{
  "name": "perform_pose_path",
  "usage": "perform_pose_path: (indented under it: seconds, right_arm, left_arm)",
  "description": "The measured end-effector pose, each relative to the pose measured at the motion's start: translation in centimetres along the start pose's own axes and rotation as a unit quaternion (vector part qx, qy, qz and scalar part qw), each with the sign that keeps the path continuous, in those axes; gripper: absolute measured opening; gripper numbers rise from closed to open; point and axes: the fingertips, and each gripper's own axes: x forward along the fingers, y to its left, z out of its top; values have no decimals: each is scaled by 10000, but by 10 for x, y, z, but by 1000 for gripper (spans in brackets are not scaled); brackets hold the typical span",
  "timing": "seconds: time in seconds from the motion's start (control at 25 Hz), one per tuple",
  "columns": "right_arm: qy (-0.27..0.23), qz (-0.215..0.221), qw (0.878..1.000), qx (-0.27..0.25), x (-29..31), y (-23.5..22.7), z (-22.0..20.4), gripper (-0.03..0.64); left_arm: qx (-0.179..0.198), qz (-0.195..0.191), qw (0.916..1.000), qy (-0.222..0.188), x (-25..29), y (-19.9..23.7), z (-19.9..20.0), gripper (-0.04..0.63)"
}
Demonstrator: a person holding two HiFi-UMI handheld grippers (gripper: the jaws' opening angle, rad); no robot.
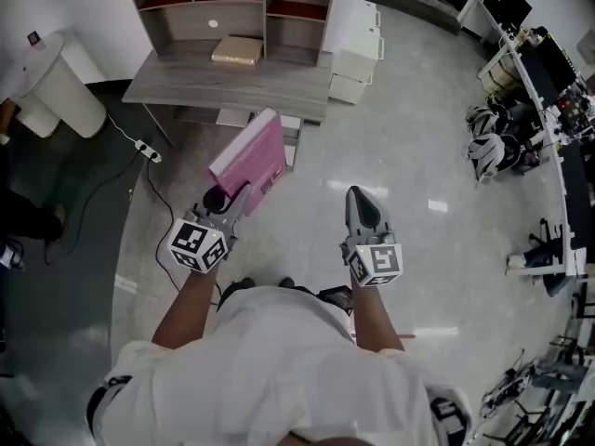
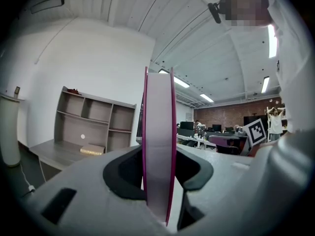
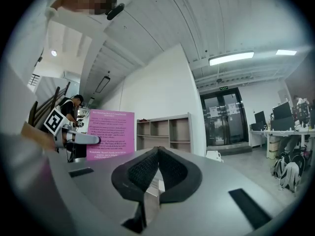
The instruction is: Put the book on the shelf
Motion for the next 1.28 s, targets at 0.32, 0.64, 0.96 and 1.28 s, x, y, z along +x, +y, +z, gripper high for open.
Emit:
perform_pose_path:
  seconds: [0.32, 0.64, 0.96, 1.28]
  right_arm:
    - [-125, 206, 9991, 360, 3, -19, -3, 15]
    - [-192, 164, 9988, 412, 4, -44, -4, 15]
    - [-243, 175, 9992, 266, 25, -66, -3, 15]
    - [-231, 212, 9995, 35, 94, -86, -9, 15]
  left_arm:
    - [-26, 143, 9999, -6, 16, 2, 0, 152]
    - [29, 151, 9999, 11, 38, -1, 5, 152]
    - [5, 62, 9999, -116, 80, 16, 9, 150]
    - [20, -49, 9996, -292, 141, 67, 14, 150]
